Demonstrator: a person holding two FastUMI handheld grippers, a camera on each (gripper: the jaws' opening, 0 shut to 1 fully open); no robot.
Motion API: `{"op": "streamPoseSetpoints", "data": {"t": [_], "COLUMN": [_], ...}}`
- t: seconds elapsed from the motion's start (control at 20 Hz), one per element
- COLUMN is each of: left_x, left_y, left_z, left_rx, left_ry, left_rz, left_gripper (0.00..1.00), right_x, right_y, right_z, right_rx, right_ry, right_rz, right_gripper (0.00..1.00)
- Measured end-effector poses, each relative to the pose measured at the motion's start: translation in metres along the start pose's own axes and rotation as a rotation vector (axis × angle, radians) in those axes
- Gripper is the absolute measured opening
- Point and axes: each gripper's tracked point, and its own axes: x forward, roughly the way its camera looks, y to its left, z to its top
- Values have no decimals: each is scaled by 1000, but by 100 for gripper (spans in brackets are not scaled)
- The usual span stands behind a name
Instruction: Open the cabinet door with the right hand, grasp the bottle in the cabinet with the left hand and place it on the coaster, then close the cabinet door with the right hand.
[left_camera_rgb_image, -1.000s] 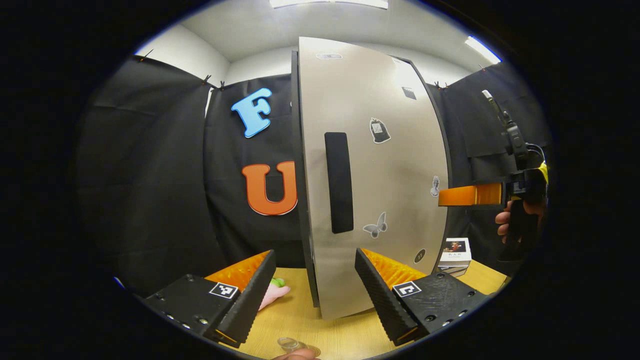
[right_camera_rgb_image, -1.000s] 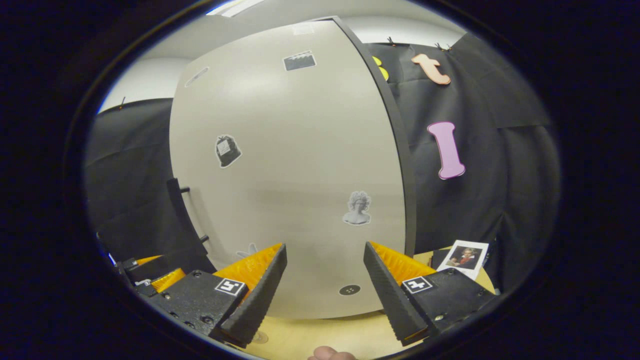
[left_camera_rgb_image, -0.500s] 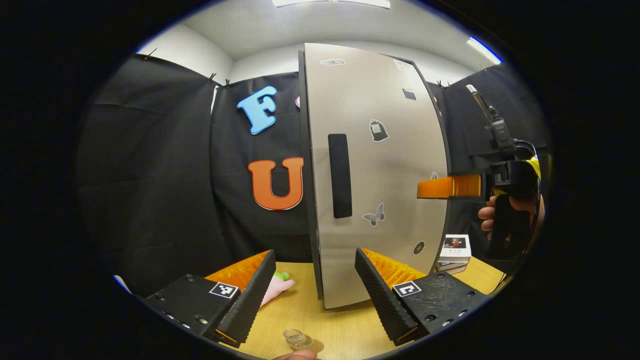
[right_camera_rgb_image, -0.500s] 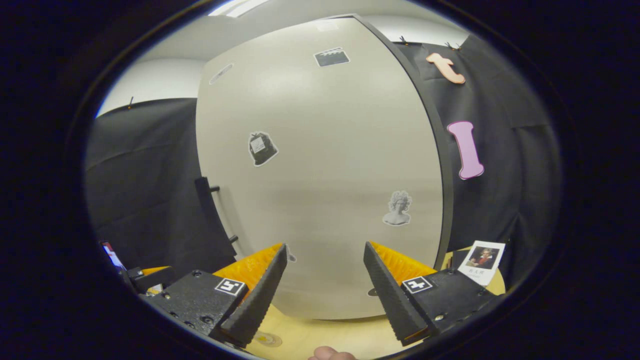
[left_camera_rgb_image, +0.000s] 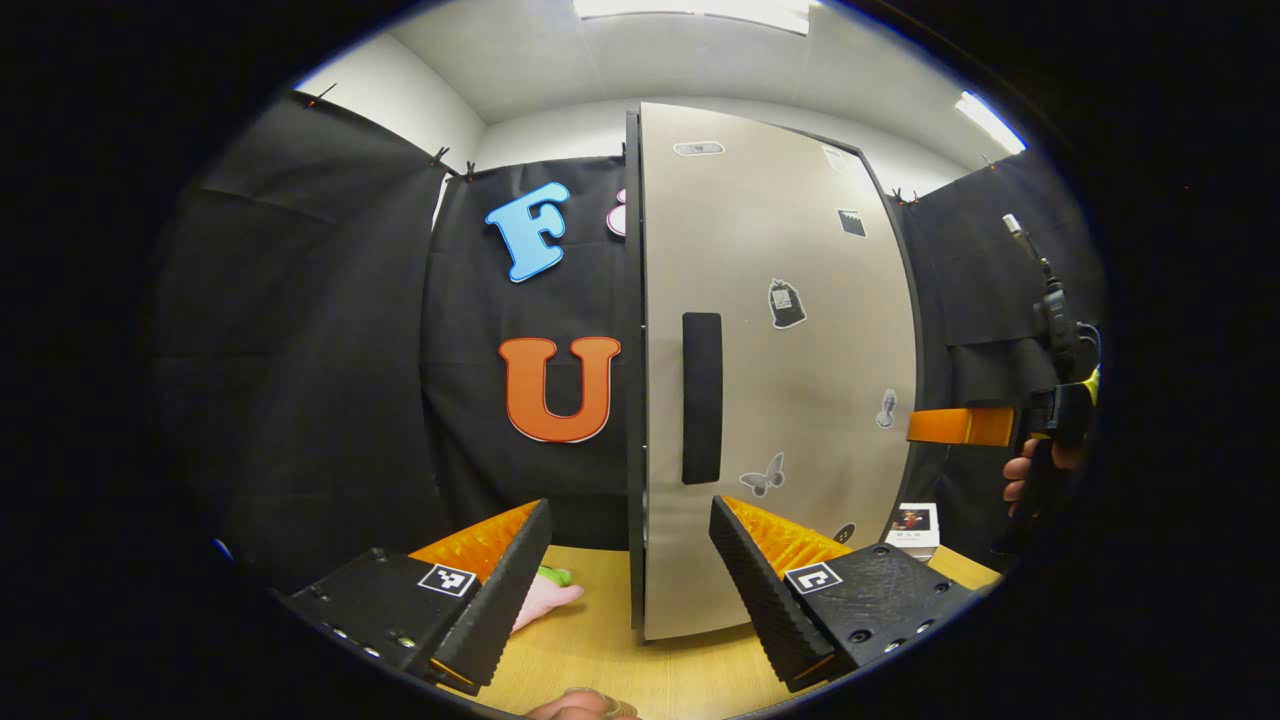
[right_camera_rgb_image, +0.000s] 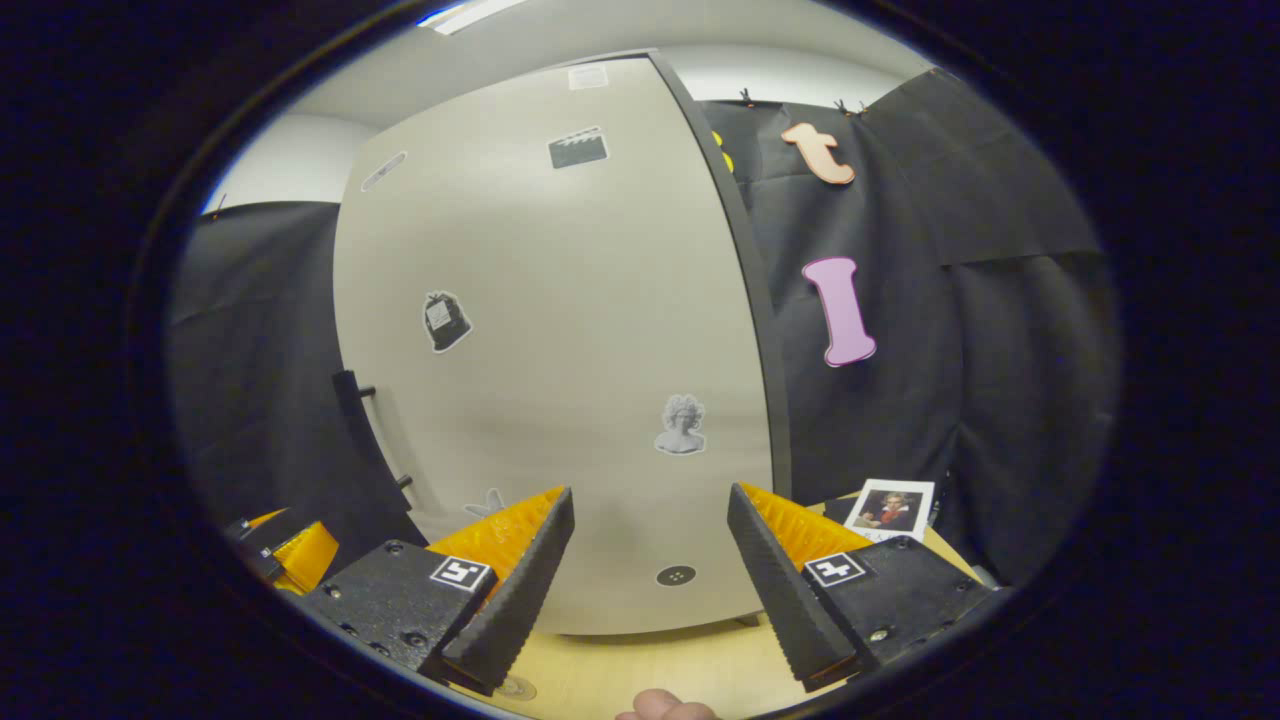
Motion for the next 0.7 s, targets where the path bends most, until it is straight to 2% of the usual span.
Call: {"op": "streamPoseSetpoints", "data": {"t": [0.05, 0.2, 0.25, 0.35, 0.5, 0.55, 0.6, 0.7], "left_x": [3, 9, 11, 6, -4, -9, -11, -12], "left_y": [-1, -24, -31, -45, -59, -64, -66, -66], "left_z": [4, 2, -2, -14, -4, 0, 6, 15], "left_rx": [1, -40, -53, -75, -66, -61, -61, -68], "left_ry": [-21, -28, -17, 29, -19, -41, -62, -97], "left_rz": [6, -49, -68, -91, -117, -131, -138, -138], "left_gripper": [96, 95, 95, 95, 95, 95, 95, 95], "right_x": [-5, -19, -23, -32, -42, -43, -45, -47], "right_y": [-3, 0, 5, 12, 13, 11, 9, 9], "right_z": [5, 11, 6, -9, -13, -10, -6, 0], "right_rx": [-27, -135, -159, -196, -266, -279, -276, -251], "right_ry": [-38, -105, -101, -86, -107, -125, -142, -170], "right_rz": [-27, -58, -42, -13, -4, -18, -27, -19], "right_gripper": [99, 99, 94, 99, 99, 95, 99, 99]}}
